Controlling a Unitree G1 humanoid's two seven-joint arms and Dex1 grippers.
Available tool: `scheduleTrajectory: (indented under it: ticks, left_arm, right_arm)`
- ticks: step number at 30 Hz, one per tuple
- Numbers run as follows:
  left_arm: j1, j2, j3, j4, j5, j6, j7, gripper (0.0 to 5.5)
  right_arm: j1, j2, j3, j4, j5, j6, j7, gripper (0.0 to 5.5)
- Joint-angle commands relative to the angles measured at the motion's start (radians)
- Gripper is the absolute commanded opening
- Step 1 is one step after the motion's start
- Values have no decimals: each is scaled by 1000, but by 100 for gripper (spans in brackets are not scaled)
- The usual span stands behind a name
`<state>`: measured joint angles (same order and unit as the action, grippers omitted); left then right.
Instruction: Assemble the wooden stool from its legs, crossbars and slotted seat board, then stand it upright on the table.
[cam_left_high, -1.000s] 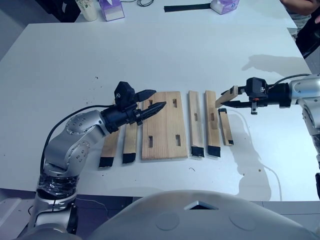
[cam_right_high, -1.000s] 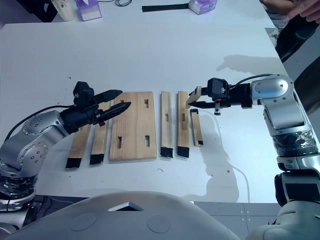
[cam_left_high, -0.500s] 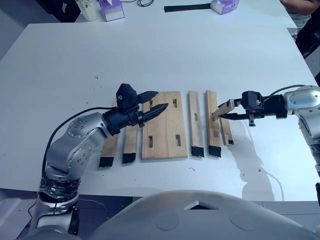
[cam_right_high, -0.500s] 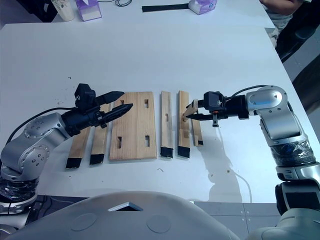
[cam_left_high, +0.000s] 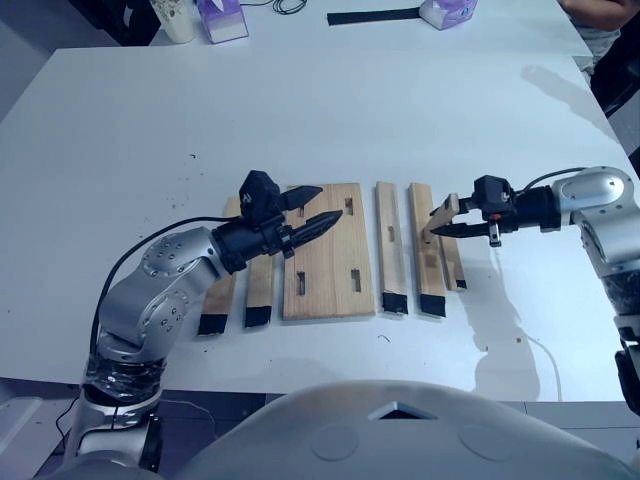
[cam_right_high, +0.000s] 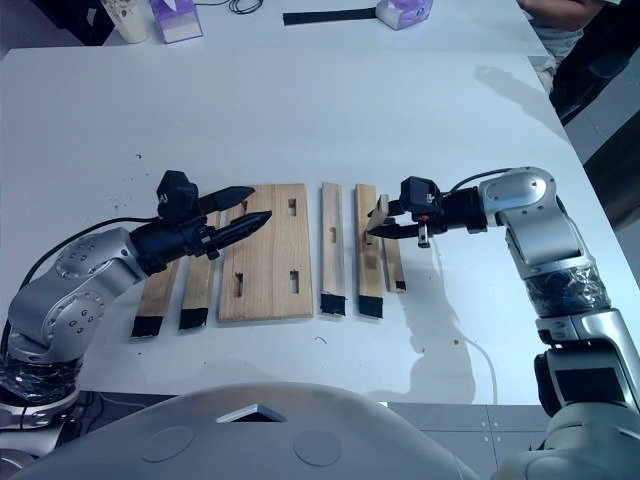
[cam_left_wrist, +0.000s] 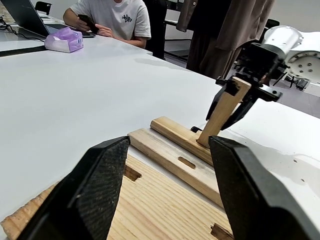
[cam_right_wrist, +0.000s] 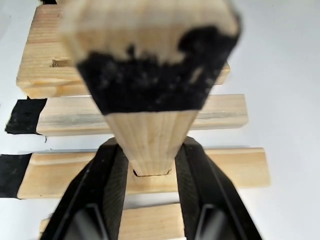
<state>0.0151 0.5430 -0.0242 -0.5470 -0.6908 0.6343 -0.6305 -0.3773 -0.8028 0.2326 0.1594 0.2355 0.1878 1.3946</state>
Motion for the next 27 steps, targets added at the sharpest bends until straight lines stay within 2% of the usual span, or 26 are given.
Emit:
scheduleTrajectory:
  ticks: [1,6,13,14,17,23,27]
  left_arm:
    - [-5,4,-2,-7,1,19,5,292]
    - [1,6,3,-11,-2,26,4,292]
    - [-1,4,5,-5,3,28,6,292]
    - [-3,4,7,-4,3,29,7,292]
    - [-4,6,8,0,4,28,2,292]
    - [-5,16,4,14,10,21,-18,292]
    - [8,18,7,15,18,11,-22,292]
  right_arm:
    - [7,6,61,69,-51,42,28,130]
    - [47,-12,83,43,-57,36,45,130]
    - [69,-14,55,-2,-38,30,4,130]
    - [66,-7,52,-1,-38,31,-5,167]
    - [69,15,51,26,-68,9,-55,213]
    - [84,53,16,33,-78,-26,-130,213]
    - [78,26,-35,-44,-28,10,-114,213]
